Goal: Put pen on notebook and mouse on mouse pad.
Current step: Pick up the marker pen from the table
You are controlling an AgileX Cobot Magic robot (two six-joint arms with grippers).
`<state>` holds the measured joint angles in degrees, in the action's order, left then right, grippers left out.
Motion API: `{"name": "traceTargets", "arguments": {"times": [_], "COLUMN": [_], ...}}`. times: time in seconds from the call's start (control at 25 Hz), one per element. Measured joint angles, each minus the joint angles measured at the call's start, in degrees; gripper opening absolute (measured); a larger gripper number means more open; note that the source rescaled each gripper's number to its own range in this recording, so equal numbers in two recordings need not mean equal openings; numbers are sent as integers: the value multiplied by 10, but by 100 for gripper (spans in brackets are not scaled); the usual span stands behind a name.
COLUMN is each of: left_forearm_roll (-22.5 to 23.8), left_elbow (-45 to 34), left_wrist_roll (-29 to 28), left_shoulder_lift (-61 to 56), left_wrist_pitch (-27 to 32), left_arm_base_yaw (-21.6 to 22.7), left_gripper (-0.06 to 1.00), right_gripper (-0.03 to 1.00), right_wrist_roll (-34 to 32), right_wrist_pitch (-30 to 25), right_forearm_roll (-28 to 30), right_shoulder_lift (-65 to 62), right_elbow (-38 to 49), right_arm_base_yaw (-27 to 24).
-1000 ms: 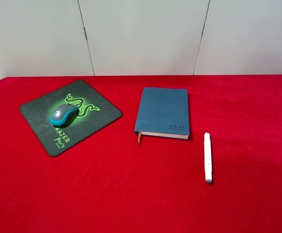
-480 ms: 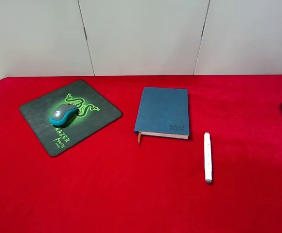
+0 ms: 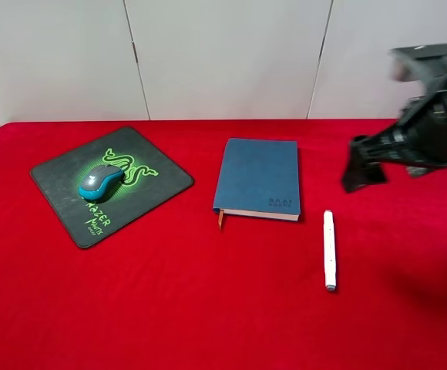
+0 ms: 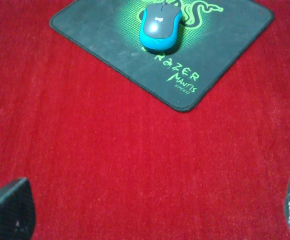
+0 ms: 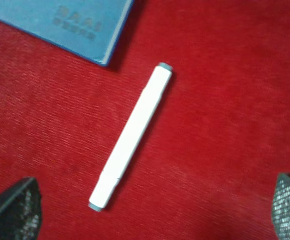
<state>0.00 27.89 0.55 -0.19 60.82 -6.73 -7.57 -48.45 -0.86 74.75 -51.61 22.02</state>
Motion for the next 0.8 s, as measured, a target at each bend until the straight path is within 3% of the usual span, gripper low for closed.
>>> {"name": "traceTargets", "arguments": {"times": [0.36,0.8], "left_forearm_roll": [3,3], "left_elbow": [0,0], "left_wrist_roll": [0,0], "left_shoulder_lift": [0,0], "left_wrist_pitch": [0,0], "left_arm_base_yaw": [0,0], "left_gripper": [100,100], "right_gripper": [100,100], "right_wrist_roll": [-97,-105], "right_wrist_pitch": [11,41], "right_forearm_roll": [0,0], "right_shoulder_lift": [152,251], "right_elbow": [-45,-46], "right_arm_base_yaw": [39,39]}}
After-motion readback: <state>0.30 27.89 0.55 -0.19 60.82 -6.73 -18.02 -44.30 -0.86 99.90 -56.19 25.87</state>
